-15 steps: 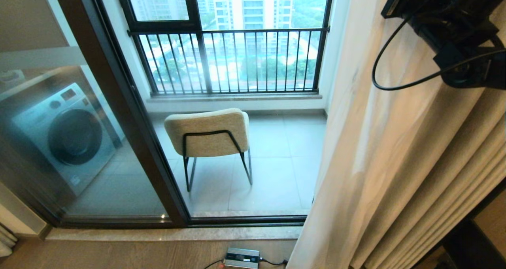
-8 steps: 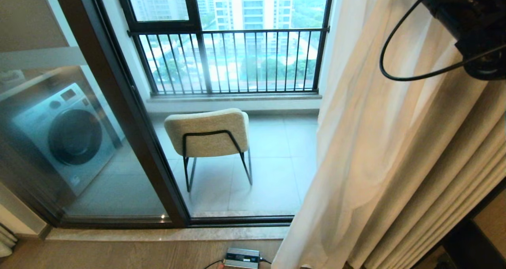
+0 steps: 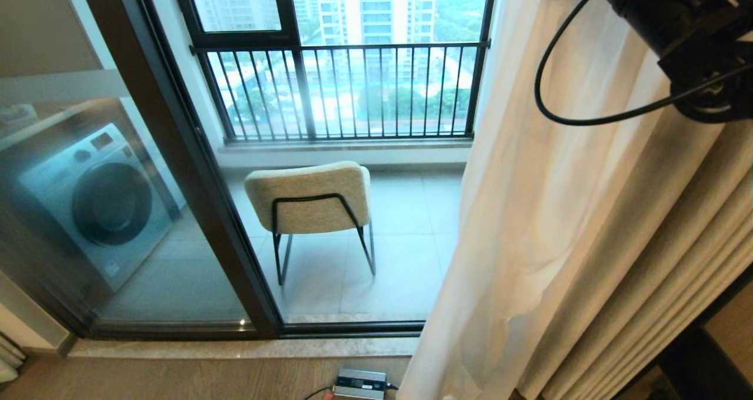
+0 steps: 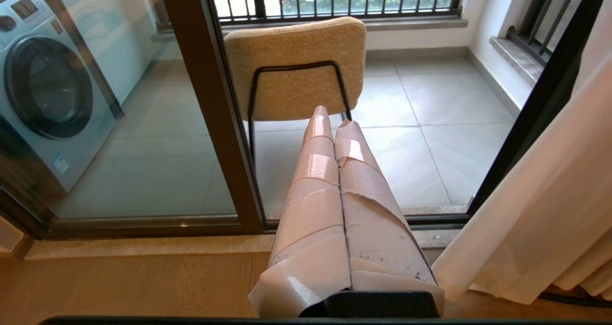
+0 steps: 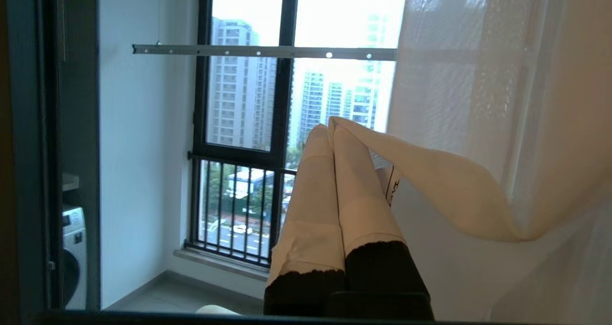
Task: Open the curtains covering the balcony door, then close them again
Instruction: Close the inner curtains on both sides
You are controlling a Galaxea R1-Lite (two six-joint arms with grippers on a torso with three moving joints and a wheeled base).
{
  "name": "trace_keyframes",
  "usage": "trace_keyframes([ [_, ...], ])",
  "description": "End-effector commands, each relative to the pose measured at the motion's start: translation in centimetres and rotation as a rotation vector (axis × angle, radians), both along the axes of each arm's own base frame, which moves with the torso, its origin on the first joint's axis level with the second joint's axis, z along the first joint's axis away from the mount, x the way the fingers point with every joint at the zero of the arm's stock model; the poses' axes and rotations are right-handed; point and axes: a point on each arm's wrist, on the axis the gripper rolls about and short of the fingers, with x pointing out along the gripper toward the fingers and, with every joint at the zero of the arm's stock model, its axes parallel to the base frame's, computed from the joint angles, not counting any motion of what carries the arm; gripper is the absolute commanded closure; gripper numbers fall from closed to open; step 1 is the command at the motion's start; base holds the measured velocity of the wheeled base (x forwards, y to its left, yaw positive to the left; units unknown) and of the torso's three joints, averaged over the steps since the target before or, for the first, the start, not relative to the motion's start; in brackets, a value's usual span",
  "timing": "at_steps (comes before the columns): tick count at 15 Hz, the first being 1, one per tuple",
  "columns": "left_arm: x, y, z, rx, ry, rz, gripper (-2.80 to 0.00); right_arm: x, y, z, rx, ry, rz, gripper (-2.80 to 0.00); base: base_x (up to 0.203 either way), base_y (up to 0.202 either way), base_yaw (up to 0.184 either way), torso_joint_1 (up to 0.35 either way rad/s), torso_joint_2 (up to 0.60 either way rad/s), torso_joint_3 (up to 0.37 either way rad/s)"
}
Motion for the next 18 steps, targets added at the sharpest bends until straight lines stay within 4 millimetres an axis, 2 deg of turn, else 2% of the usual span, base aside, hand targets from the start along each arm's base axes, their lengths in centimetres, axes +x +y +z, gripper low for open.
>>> trace_keyframes([
  [1, 0.0, 0.0, 0.0, 0.000, -0.001, 0.000, 0.00, -0.4, 1.6, -0.5, -0.005, 0.001, 0.022, 0.00, 0.000, 0.000, 0.000, 0.000, 0.00, 0.000],
  [10, 0.0, 0.0, 0.0, 0.000, -0.001, 0.001, 0.00, -1.4, 5.7, -1.4, 0.007, 0.020, 0.053, 0.00, 0.000, 0.000, 0.000, 0.000, 0.00, 0.000],
  [18, 0.0, 0.0, 0.0, 0.000, -0.001, 0.001, 0.00, -1.2, 5.4, -1.5, 0.014, 0.025, 0.037, 0.00, 0.000, 0.000, 0.000, 0.000, 0.00, 0.000],
])
